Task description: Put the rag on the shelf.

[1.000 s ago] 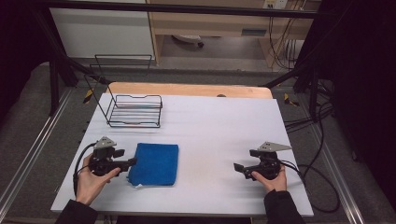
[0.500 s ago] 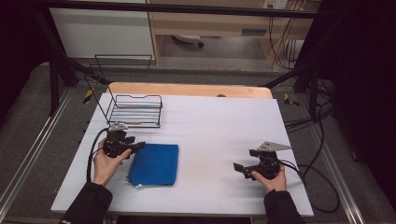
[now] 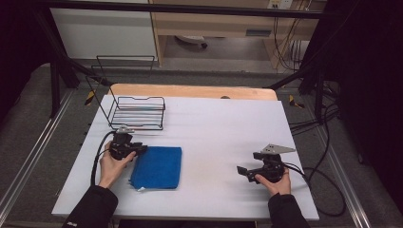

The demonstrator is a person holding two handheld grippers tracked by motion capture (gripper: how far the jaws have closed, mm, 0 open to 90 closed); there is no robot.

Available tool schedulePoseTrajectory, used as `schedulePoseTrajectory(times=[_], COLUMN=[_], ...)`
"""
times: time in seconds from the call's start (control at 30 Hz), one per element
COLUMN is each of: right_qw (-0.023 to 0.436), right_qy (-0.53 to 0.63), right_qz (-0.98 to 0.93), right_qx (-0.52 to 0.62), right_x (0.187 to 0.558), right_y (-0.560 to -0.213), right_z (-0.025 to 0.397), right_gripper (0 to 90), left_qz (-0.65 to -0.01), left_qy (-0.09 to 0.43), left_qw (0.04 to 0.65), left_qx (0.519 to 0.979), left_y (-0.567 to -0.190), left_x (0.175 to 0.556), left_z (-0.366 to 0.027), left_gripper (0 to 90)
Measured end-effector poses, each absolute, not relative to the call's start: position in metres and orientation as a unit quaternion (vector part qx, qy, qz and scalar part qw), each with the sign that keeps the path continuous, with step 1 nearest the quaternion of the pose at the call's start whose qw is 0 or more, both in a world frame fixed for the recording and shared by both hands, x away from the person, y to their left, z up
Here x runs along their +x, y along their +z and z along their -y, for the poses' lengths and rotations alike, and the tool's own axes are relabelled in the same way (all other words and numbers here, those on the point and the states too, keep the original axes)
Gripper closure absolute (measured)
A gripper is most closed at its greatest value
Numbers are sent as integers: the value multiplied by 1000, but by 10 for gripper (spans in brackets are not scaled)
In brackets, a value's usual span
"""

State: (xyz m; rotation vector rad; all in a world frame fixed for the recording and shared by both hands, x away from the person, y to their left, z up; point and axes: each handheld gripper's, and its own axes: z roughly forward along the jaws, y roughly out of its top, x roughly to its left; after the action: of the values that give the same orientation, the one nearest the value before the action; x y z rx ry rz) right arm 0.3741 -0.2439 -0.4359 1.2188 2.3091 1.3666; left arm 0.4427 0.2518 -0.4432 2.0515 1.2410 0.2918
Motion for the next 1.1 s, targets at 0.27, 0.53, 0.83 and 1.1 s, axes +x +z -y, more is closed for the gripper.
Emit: schedulePoseTrajectory(times=[0.27, 0.53, 0.83, 1.1], right_qw=[97, 109, 111, 97], right_qy=[463, 467, 454, 452], right_qz=[-781, -777, -784, -786], right_qx=[408, 407, 410, 411], right_x=[374, 382, 396, 417], right_y=[-434, -424, -417, -413], right_z=[240, 218, 171, 116], right_gripper=[20, 16, 36, 81], left_qz=[-486, -477, -466, -462], left_qy=[97, 98, 108, 111], left_qw=[364, 364, 367, 369], left_qx=[789, 794, 798, 799], left_y=[-446, -447, -448, -449], left_x=[442, 440, 439, 438], left_z=[-253, -250, -249, -249], left_gripper=[729, 816, 822, 822])
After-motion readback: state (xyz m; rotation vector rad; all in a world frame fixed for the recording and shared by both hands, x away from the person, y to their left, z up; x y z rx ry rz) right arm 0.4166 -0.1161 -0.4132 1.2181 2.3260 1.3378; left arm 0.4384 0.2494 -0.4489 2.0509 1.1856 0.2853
